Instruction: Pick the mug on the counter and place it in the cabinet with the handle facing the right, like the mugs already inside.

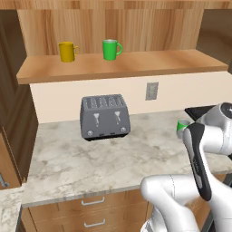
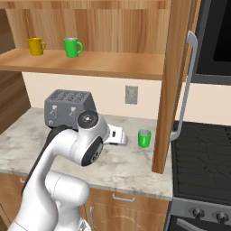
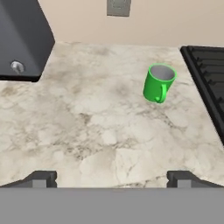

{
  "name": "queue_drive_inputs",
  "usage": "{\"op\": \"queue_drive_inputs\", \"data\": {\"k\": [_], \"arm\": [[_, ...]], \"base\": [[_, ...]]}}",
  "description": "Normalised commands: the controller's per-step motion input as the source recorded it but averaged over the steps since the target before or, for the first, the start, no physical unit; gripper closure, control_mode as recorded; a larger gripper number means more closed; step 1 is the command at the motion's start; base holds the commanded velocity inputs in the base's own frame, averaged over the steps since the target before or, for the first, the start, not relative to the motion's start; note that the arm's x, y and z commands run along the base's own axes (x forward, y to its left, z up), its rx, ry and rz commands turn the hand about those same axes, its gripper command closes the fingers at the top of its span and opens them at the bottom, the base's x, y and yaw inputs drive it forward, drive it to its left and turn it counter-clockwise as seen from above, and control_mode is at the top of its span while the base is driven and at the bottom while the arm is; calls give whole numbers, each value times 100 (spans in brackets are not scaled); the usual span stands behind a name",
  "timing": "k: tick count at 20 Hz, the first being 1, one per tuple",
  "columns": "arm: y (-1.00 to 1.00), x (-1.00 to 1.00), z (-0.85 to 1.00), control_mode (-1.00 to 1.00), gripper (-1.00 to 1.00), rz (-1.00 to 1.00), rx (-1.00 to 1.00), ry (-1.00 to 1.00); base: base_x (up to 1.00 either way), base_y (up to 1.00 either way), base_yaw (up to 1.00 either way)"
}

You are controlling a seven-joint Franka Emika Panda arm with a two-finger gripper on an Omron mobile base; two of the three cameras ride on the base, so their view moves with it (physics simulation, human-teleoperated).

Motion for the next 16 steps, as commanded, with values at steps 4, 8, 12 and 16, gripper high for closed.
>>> {"op": "queue_drive_inputs", "data": {"k": [4,8,12,16], "arm": [[-35,23,-23,-100,-100,-4,0,0],[-35,30,-21,-100,-100,-4,0,0],[-36,39,-17,-100,-100,-4,0,0],[-36,51,-17,-100,-100,-4,0,0]], "base": [[0,0,0],[0,0,0],[0,0,0],[0,0,0]]}}
